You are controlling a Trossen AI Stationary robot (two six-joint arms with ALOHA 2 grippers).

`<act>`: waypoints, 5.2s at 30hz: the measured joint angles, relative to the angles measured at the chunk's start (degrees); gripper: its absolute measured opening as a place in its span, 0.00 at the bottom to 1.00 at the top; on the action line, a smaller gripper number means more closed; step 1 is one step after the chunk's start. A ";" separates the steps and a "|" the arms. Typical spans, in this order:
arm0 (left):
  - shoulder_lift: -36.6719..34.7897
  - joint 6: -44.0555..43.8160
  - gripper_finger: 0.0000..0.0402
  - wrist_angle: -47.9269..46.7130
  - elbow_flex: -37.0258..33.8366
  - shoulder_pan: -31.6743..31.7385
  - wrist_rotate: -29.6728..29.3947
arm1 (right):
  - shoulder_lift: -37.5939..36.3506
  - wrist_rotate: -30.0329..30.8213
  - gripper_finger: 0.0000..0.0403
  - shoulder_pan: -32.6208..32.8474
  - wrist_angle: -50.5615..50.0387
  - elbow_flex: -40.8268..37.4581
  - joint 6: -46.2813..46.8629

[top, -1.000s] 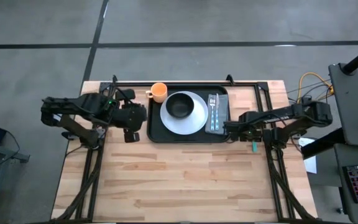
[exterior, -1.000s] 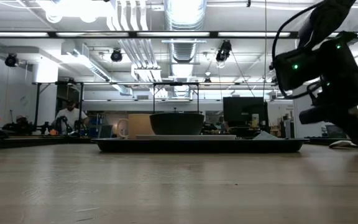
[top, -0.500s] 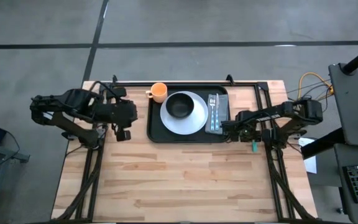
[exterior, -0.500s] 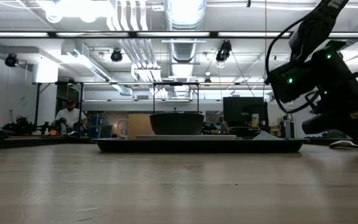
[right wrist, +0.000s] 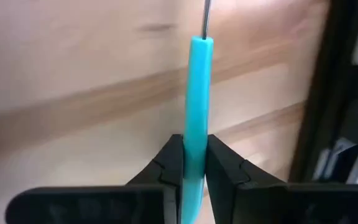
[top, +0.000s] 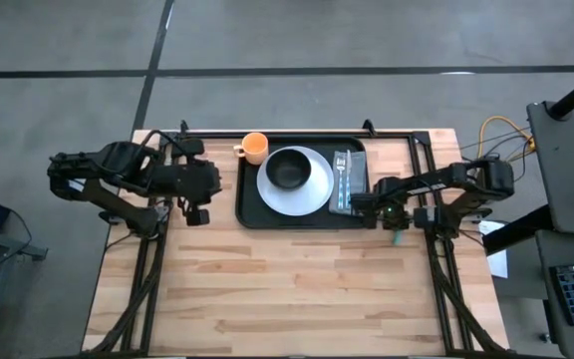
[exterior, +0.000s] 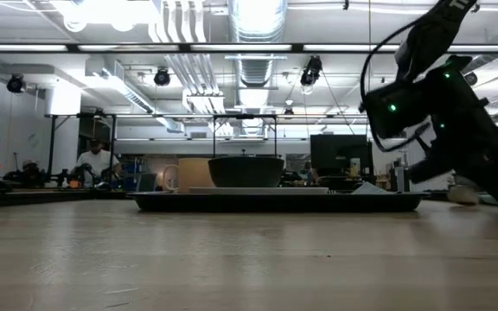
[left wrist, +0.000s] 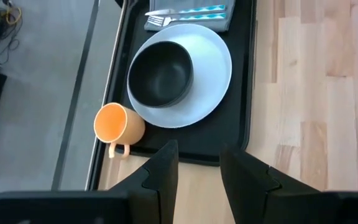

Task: Set up tray
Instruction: Put the blue spoon on top of the gray napkin on the black tray

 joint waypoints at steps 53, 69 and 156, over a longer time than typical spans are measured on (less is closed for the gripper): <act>12.72 4.20 0.25 75.30 -0.17 5.58 26.10 | -8.74 36.72 0.07 28.46 48.48 49.26 -79.91; 9.60 1.89 0.25 65.69 -0.15 7.23 20.55 | -11.46 36.04 0.07 27.51 46.02 49.37 -81.60; 13.30 3.70 0.06 66.66 -0.33 6.95 4.34 | -11.29 47.42 0.42 26.72 44.57 53.21 -77.27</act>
